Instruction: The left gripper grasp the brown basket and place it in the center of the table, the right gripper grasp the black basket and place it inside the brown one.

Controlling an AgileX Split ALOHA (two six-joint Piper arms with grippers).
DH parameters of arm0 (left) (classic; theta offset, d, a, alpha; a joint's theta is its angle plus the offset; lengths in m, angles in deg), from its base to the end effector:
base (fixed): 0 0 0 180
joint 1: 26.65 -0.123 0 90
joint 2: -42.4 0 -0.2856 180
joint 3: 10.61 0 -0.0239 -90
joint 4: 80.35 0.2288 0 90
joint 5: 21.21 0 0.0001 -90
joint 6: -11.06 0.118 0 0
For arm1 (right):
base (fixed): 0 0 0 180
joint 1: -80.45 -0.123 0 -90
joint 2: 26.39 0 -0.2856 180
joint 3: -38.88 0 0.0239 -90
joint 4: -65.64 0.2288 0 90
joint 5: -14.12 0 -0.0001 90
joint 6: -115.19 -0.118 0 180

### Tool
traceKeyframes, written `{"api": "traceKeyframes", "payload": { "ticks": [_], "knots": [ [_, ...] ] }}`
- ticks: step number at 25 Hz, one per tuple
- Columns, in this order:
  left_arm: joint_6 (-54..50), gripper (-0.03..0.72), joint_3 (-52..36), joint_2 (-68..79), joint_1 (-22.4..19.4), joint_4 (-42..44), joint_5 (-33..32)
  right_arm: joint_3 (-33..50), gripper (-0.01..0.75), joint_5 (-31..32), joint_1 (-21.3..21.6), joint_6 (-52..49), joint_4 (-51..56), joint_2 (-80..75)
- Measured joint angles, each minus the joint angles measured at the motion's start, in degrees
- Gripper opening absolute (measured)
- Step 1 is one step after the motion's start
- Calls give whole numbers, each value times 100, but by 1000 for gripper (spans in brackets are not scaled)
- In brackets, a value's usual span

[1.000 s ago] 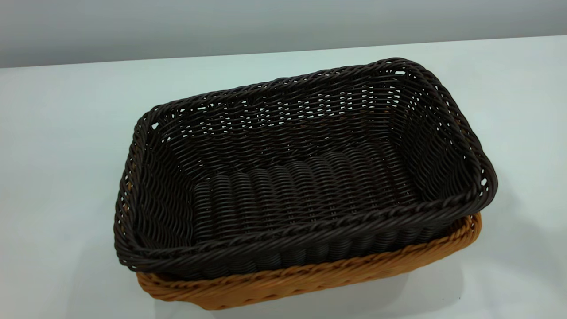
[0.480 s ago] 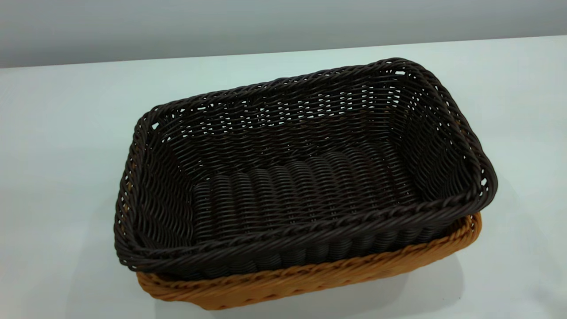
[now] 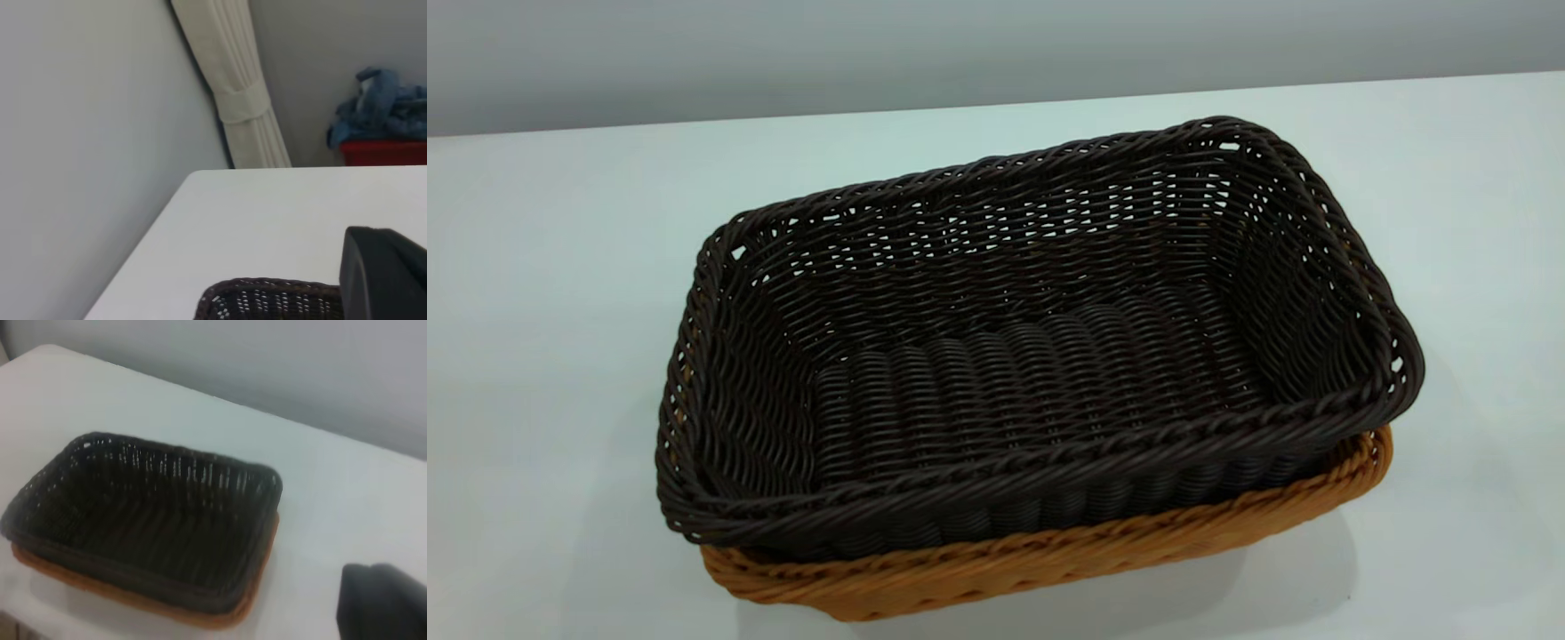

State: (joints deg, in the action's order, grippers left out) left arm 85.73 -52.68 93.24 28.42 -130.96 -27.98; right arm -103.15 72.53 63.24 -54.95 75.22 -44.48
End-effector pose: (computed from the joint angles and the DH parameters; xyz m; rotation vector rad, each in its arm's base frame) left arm 0.0861 -0.1422 0.3419 1.1497 1.2783 -0.4778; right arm 0.0061 0.0194 0.3114 -0.4716 1.9416 0.2811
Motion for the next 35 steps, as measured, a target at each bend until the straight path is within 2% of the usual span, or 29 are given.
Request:
{"api": "traceKeyframes", "payload": {
  "ticks": [5, 8, 24, 30, 35],
  "knots": [
    [-168, -1, 0, 0, 0, 0, -14, 885, 0, -8, 0, -76, -8, 713],
    [-173, -1, 0, 0, 0, 0, -84, 1124, 0, 245, 4, -100, -268, 771],
    [-173, -1, 0, 0, 0, 8, -412, 1132, 0, 225, 4, -167, -365, 766],
    [-563, -1, 0, 0, -6, 41, -472, 1132, 0, 231, 4, -165, -365, 766],
    [-575, -1, 0, 4, -6, 53, -835, 1132, 0, 231, 4, -160, -370, 766]
  ]
}}
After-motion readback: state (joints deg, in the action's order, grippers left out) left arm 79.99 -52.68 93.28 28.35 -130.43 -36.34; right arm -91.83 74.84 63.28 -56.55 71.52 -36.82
